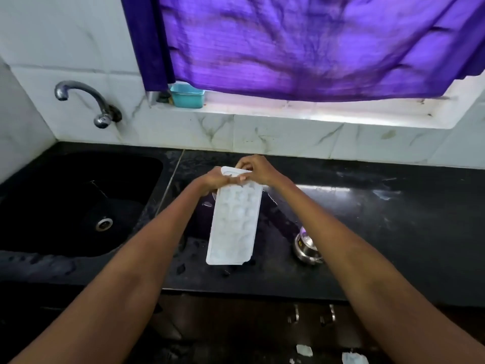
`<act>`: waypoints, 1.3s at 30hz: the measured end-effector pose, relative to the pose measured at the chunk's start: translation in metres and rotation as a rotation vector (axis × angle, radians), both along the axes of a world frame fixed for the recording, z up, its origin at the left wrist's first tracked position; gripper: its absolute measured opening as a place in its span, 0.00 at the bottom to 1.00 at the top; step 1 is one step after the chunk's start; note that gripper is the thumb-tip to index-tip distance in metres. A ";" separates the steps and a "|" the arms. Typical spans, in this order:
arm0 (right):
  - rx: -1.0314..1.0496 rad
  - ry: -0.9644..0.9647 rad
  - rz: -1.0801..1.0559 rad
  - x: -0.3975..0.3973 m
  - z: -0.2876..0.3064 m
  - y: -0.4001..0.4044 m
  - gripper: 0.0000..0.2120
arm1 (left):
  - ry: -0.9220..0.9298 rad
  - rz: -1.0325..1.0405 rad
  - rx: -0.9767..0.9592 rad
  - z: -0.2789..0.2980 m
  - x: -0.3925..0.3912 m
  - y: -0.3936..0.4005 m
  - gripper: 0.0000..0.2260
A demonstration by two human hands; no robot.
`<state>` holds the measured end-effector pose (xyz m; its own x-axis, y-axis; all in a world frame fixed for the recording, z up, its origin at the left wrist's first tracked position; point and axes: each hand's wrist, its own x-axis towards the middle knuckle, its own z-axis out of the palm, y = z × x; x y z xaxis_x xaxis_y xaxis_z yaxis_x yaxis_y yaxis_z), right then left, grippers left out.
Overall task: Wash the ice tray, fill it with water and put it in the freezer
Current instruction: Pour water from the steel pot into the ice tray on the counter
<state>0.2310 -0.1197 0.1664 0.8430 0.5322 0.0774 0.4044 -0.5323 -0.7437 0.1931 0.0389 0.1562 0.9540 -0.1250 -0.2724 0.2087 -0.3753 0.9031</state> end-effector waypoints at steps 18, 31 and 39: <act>0.066 0.544 -0.558 -0.024 -0.132 -0.043 0.11 | 0.199 0.695 -0.778 -0.095 -0.042 0.038 0.18; -0.257 0.306 -0.541 -0.039 -0.150 -0.048 0.20 | 0.184 0.500 0.331 -0.135 -0.072 0.056 0.12; -0.121 0.050 -0.585 -0.040 -0.128 -0.063 0.14 | 0.114 0.467 0.531 -0.128 -0.072 0.047 0.09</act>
